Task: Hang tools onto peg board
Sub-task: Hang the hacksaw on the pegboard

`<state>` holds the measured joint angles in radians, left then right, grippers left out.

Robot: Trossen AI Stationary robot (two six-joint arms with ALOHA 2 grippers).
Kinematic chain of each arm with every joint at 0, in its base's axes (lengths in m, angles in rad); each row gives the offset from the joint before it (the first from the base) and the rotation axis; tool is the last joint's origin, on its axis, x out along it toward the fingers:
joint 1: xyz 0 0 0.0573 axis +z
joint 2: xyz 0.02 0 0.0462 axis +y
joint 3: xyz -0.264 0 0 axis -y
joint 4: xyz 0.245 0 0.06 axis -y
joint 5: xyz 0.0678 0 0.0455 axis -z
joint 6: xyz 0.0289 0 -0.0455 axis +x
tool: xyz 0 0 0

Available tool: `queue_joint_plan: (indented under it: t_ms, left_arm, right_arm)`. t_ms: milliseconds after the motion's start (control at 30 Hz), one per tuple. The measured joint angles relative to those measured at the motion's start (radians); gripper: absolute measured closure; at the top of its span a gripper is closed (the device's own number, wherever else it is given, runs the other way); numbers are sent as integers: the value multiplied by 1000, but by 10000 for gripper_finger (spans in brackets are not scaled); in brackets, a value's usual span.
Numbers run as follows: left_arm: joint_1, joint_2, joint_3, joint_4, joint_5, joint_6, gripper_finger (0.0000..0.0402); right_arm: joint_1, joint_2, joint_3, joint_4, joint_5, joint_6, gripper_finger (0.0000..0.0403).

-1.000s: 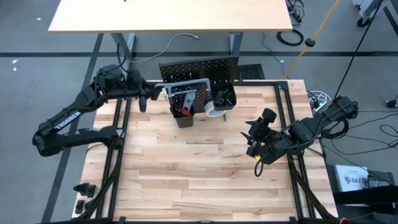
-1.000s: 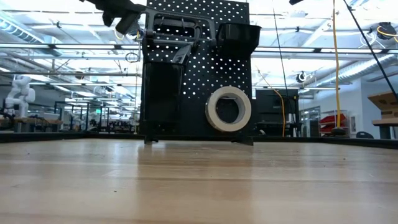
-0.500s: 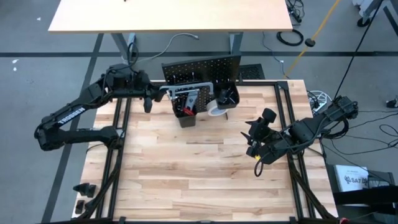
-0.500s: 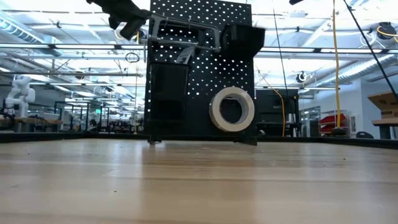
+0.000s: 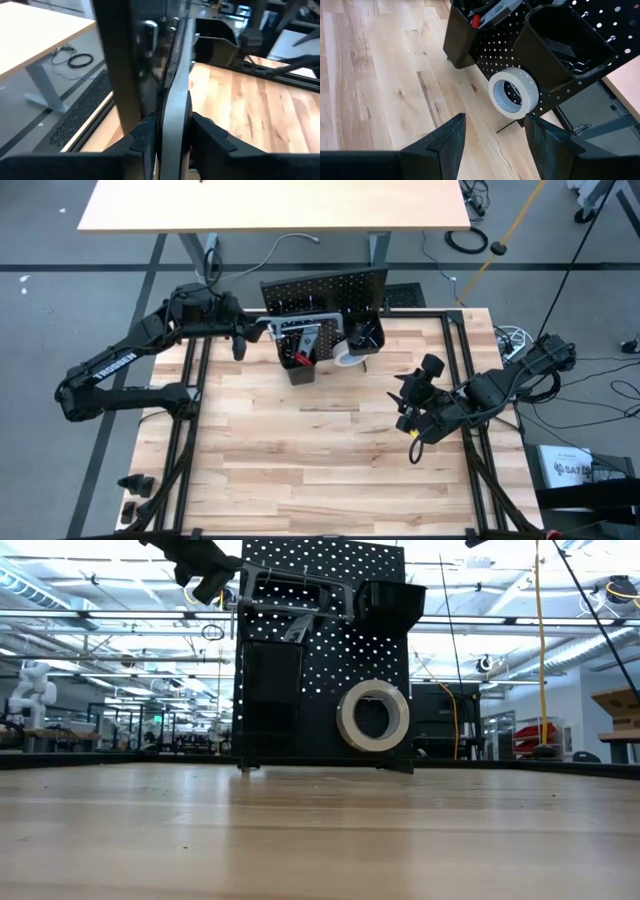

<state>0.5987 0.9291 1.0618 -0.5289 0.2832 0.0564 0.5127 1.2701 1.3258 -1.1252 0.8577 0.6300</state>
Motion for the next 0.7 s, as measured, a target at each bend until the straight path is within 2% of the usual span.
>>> queue_joint_plan:
  t_ms: [133,433,567,700]
  left_arm:
    - [-1,0,0,0,-50,-23,288]
    - [-1,-2,0,-2,-47,-23,285]
    - [-11,-10,0,-1,-12,10,285]
    - [-27,-15,0,22,-6,9,284]
  right_arm:
    - [0,0,0,0,-3,1,206]
    - [0,0,0,0,-23,2,206]
    - [0,0,0,0,-22,-1,206]
    - [0,0,0,95,35,-119,206]
